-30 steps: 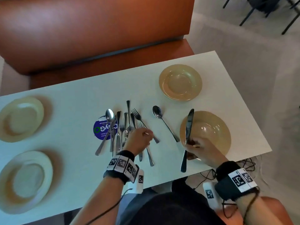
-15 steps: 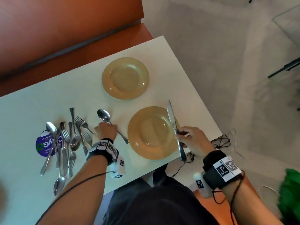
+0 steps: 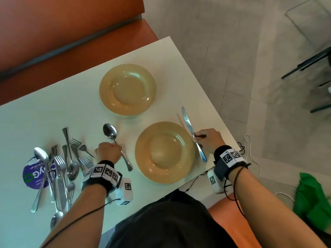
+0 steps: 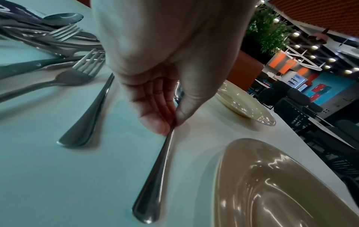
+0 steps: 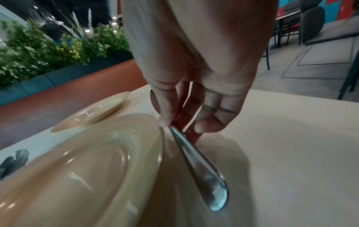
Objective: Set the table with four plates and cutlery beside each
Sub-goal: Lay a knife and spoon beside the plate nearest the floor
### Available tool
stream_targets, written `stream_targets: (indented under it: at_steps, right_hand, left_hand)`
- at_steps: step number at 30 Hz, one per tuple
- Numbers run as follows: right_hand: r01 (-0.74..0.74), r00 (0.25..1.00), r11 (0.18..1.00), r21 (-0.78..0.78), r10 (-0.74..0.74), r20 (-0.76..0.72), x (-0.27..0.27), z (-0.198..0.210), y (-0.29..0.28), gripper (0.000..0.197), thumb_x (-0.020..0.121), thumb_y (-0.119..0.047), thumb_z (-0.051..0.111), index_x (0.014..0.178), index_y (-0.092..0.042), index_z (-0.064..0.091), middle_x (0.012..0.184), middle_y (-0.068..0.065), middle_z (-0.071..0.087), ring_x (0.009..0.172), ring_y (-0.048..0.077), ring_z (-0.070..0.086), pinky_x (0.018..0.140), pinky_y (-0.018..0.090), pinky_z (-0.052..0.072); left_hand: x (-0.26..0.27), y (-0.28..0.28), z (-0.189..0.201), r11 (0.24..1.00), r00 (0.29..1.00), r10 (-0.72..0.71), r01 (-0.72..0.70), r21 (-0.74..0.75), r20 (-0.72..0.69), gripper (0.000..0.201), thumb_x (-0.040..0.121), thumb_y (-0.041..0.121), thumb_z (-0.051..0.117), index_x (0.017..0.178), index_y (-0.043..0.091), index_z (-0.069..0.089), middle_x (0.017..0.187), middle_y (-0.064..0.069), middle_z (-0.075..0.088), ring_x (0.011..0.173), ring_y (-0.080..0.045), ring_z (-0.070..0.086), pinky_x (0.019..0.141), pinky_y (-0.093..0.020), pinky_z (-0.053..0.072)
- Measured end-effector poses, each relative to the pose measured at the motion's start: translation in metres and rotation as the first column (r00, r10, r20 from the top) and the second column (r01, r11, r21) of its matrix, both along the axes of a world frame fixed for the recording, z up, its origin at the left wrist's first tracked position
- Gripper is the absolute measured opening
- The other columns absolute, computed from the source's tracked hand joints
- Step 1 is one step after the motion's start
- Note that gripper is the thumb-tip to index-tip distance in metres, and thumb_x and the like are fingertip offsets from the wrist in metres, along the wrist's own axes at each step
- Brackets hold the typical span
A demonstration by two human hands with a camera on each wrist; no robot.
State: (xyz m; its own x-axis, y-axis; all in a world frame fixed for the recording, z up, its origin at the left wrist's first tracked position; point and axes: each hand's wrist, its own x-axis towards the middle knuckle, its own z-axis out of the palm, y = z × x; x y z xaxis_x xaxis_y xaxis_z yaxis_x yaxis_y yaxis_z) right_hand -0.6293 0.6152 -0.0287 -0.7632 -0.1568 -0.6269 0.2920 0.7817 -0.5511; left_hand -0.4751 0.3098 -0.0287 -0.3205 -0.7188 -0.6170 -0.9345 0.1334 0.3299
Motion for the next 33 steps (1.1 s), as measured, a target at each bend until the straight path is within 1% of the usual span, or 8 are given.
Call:
stream_targets:
  at_steps: [3, 9, 13, 15, 20, 23, 29, 33]
  right_hand:
    - [0.018, 1.000, 0.999, 0.046, -0.018, 0.002, -0.003, -0.004, -0.003, 0.021, 0.078, -0.018, 0.079, 0.099, -0.018, 0.078, 0.097, 0.004, 0.075, 0.088, 0.024, 0.071, 0.093, 0.040, 0.056]
    - [-0.053, 0.999, 0.988, 0.146, 0.054, -0.004, -0.006, -0.002, -0.010, 0.017, 0.080, -0.019, 0.078, 0.097, -0.021, 0.078, 0.080, -0.001, 0.071, 0.079, 0.020, 0.066, 0.095, 0.035, 0.054]
    - [-0.110, 0.991, 0.966, 0.236, 0.124, -0.046, -0.007, 0.001, -0.016, 0.017, 0.079, -0.023, 0.077, 0.096, -0.022, 0.079, 0.094, 0.000, 0.076, 0.092, 0.021, 0.069, 0.095, 0.031, 0.051]
    - [-0.126, 0.988, 0.956, 0.265, 0.146, -0.057, -0.007, 0.003, -0.018, 0.016, 0.079, -0.024, 0.077, 0.094, -0.021, 0.079, 0.095, 0.000, 0.077, 0.092, 0.022, 0.069, 0.093, 0.029, 0.051]
    - [-0.139, 0.986, 0.947, 0.289, 0.160, -0.050, -0.010, 0.004, -0.020, 0.011, 0.076, -0.025, 0.080, 0.086, -0.022, 0.079, 0.091, 0.000, 0.077, 0.085, 0.021, 0.070, 0.090, 0.035, 0.056]
    - [-0.166, 0.981, 0.939, 0.301, 0.189, -0.049, -0.014, 0.006, -0.019, 0.009, 0.076, -0.024, 0.079, 0.084, -0.021, 0.079, 0.091, 0.002, 0.076, 0.085, 0.023, 0.069, 0.081, 0.023, 0.051]
    - [-0.256, 0.963, 0.924, 0.282, 0.271, -0.013, -0.021, 0.007, -0.017, 0.010, 0.076, -0.023, 0.078, 0.084, -0.018, 0.079, 0.089, 0.005, 0.076, 0.077, 0.022, 0.066, 0.070, 0.022, 0.048]
    - [-0.322, 0.944, 0.922, 0.216, 0.331, -0.004, -0.029, 0.010, -0.007, 0.013, 0.073, -0.029, 0.078, 0.078, -0.017, 0.079, 0.080, 0.006, 0.075, 0.078, 0.024, 0.068, 0.069, 0.026, 0.052]
  left_hand:
    - [0.005, -0.007, -0.006, 0.999, 0.999, 0.004, -0.002, 0.038, -0.036, 0.026, 0.080, 0.022, 0.062, 0.055, 0.018, 0.065, 0.066, -0.010, 0.071, 0.078, -0.031, 0.069, 0.076, -0.037, 0.056]
    - [0.009, -0.009, -0.007, 0.999, 0.996, -0.046, 0.048, 0.025, -0.080, 0.025, 0.085, 0.027, 0.064, 0.062, 0.019, 0.069, 0.073, -0.010, 0.072, 0.082, -0.030, 0.066, 0.067, -0.030, 0.048]
    - [0.012, -0.006, -0.010, 0.999, 0.996, -0.040, 0.042, 0.024, -0.082, 0.024, 0.087, 0.026, 0.063, 0.066, 0.016, 0.068, 0.076, -0.012, 0.071, 0.083, -0.032, 0.063, 0.066, -0.030, 0.043]
    - [0.012, -0.003, -0.008, 0.999, 0.996, -0.038, 0.040, 0.015, -0.082, 0.021, 0.087, 0.024, 0.062, 0.072, 0.014, 0.070, 0.080, -0.012, 0.069, 0.085, -0.034, 0.060, 0.069, -0.030, 0.041]
    - [0.014, 0.002, -0.006, 0.998, 0.995, -0.058, 0.055, -0.032, -0.076, 0.016, 0.088, 0.021, 0.058, 0.083, 0.011, 0.069, 0.091, -0.012, 0.068, 0.095, -0.035, 0.058, 0.077, -0.034, 0.043]
    - [0.016, 0.003, -0.005, 0.997, 0.994, -0.059, 0.054, -0.059, -0.087, 0.015, 0.089, 0.022, 0.058, 0.086, 0.011, 0.068, 0.099, -0.012, 0.069, 0.102, -0.037, 0.058, 0.086, -0.038, 0.046]
    - [0.032, -0.004, 0.000, 0.997, 0.987, 0.065, -0.072, -0.042, -0.148, 0.011, 0.083, 0.030, 0.063, 0.080, 0.021, 0.067, 0.085, -0.007, 0.073, 0.088, -0.031, 0.067, 0.085, -0.044, 0.054]
    - [0.036, 0.009, 0.028, 0.985, 0.942, 0.137, -0.163, -0.058, -0.306, 0.010, 0.086, 0.027, 0.067, 0.089, 0.017, 0.066, 0.085, -0.008, 0.072, 0.081, -0.027, 0.068, 0.083, -0.044, 0.055]
